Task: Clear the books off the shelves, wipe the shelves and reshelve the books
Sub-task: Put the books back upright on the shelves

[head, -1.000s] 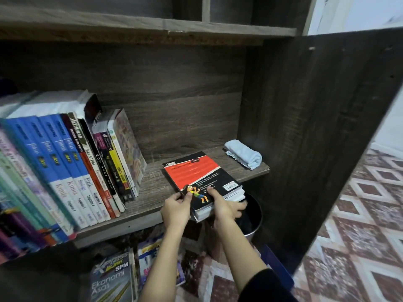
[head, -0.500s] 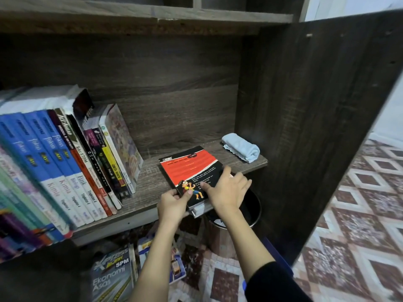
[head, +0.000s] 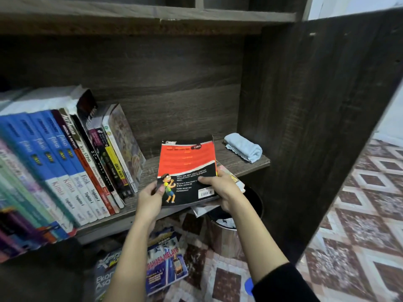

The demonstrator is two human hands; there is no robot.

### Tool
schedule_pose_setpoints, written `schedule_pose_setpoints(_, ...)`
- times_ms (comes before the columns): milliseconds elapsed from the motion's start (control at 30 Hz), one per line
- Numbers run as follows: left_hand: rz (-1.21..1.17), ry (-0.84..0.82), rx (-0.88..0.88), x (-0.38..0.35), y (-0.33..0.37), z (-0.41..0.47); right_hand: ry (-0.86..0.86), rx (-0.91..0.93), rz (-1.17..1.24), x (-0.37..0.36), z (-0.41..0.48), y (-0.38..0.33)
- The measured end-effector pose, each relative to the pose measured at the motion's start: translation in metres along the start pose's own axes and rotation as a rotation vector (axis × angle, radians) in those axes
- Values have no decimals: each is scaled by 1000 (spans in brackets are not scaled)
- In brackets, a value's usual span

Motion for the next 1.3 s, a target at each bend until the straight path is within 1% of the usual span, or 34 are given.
schedule_pose_setpoints(67, 23, 5, -48, 3, 9, 2, -51, 49, 46, -9, -3, -4)
schedule_pose_setpoints(167, 103, 29, -98, 10, 26, 7, -22, 222, 119, -25, -2, -12)
schedule_pose_setpoints(233, 153, 63, -129, 17, 38, 10, 86, 397, 24, -38, -1, -15)
schedule_pose_setpoints(300, 254, 142, -188, 24, 57, 9, 156, 529, -97, -52, -6, -13)
schedule_pose_setpoints(367, 243, 205, -323, 30, 86, 2, 162, 602, -160, -66, -12, -10)
schedule_pose_setpoints(467, 52, 247, -596, 42, 131, -17, 145, 699, -224, -90, -15, -4)
schedule_pose_setpoints(500, 51, 264, -695, 47, 142, -24, 135, 727, -224, -97, -17, -2)
schedule_pose_setpoints(533, 101, 281, -784, 51, 151, -31, 123, 759, -221, -105, -19, -1)
schedule_pose_setpoints(567, 201, 298, -847, 56, 157, -37, 108, 782, -223, -112, -21, 0)
schedule_pose_setpoints(633, 477, 315, -917, 62, 163, -46, 57, 812, -241, -126, -22, 5)
schedule_pose_setpoints(667, 574, 316, -922, 65, 163, -48, 29, 823, -256, -133, -22, 7)
schedule_pose_setpoints(700, 614, 313, -899, 68, 163, -51, 7, 828, -267, -138, -21, 10)
schedule_pose_setpoints(800, 619, 306, -760, 78, 158, -51, -36, 804, -279, -153, -15, 18)
schedule_pose_setpoints(867, 698, 295, -711, 79, 154, -48, -49, 770, -264, -158, -8, 23)
schedule_pose_setpoints(967, 836, 270, -789, 77, 149, -40, -89, 668, -265, -160, 8, 32)
schedule_pose_setpoints(1067, 915, 274, -816, 78, 146, -35, -151, 590, -286, -162, 22, 36)
schedule_pose_setpoints(1133, 976, 268, -811, 78, 144, -31, -247, 550, -310, -162, 32, 33)
schedule_pose_setpoints(1167, 1005, 266, -806, 78, 142, -30, -326, 515, -313, -159, 35, 32)
schedule_pose_setpoints(1233, 1031, 276, -808, 78, 140, -27, -519, 435, -243, -153, 42, 29)
schedule_pose_setpoints(1267, 1035, 282, -812, 78, 140, -26, -594, 409, -208, -149, 44, 28)
schedule_pose_setpoints(1300, 1036, 286, -812, 78, 139, -25, -627, 395, -200, -145, 45, 27)
Point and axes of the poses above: each hand's wrist, its own z-axis towards the middle knuckle, its own x-axis out of the back of the hand, y = z × x, the point moved 4 cm from there along z, towards the middle knuckle
